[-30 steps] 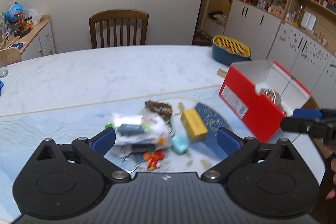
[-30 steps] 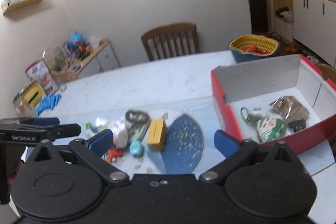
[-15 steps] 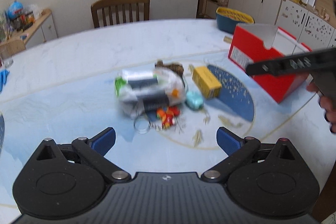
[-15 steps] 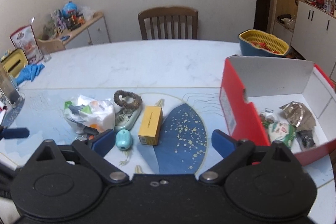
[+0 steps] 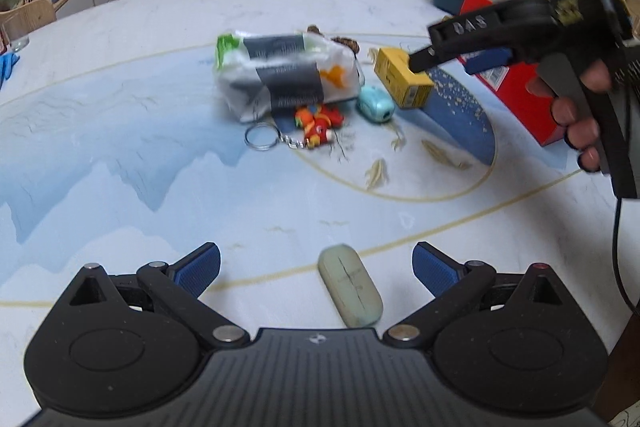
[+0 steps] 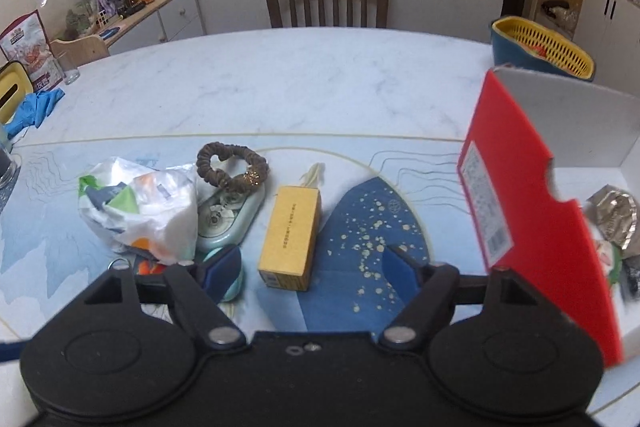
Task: Organize objects
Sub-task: 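Grasp the pale green eraser with left tool while right grasps yellow box, then carry the eraser with left tool while right carries yellow box over shoebox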
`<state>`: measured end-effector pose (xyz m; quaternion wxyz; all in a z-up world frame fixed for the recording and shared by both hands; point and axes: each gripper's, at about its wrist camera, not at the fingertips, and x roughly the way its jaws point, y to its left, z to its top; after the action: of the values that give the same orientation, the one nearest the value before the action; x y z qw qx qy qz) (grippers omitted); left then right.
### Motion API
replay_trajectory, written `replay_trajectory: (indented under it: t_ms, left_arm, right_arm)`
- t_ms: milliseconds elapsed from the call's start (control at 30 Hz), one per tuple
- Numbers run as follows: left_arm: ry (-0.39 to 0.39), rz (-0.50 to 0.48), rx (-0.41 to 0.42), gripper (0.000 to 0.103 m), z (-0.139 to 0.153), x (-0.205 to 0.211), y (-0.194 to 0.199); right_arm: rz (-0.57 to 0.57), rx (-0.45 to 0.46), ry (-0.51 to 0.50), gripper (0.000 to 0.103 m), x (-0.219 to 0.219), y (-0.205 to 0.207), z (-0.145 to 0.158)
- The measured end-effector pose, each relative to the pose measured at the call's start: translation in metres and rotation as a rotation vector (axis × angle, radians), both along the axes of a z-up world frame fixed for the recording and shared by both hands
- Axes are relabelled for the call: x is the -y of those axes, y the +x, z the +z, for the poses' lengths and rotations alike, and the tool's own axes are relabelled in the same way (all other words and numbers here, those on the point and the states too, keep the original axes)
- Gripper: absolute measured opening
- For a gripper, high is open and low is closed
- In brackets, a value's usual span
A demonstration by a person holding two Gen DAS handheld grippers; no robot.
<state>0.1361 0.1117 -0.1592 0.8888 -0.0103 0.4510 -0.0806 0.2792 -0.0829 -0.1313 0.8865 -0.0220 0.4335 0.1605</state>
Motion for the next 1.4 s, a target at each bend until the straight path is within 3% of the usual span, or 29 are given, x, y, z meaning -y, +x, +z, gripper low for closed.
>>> replay_trajectory:
  t_ms: [200, 367, 467, 633, 733, 867, 1100, 1400]
  left_arm:
    - [0.027, 0.004, -0.033, 0.101, -0.011, 0.012, -0.002]
    - [0.044, 0.006, -0.033, 0.091, -0.013, 0.018, -0.005]
    - [0.058, 0.015, -0.028, 0.082, -0.011, 0.022, -0.005]
    - [0.056, 0.043, -0.018, 0.055, -0.007, 0.024, -0.004]
    - [0.065, 0.065, -0.015, 0.045, -0.007, 0.024, -0.004]
    - [0.072, 0.075, -0.013, 0.041, -0.007, 0.025, -0.003]
    - [0.062, 0.068, -0.024, 0.022, -0.005, 0.029, 0.001]
    - [0.03, 0.084, -0.047, 0.021, -0.004, 0.027, 0.014]
  right_arm:
    - [0.015, -0.048, -0.006, 0.07, -0.008, 0.017, -0.014]
    - [0.015, -0.077, -0.018, 0.06, -0.012, 0.026, -0.022]
    - [0.014, -0.091, -0.027, 0.055, -0.013, 0.03, -0.026]
    - [0.028, -0.099, -0.032, 0.045, -0.017, 0.035, -0.028]
    - [0.039, -0.107, -0.03, 0.043, -0.018, 0.037, -0.029]
    - [0.059, -0.114, -0.025, 0.032, -0.019, 0.036, -0.029]
    - [0.08, -0.135, -0.007, 0.029, -0.012, 0.032, -0.028]
    - [0.14, -0.163, 0.05, 0.029, 0.011, 0.001, -0.015]
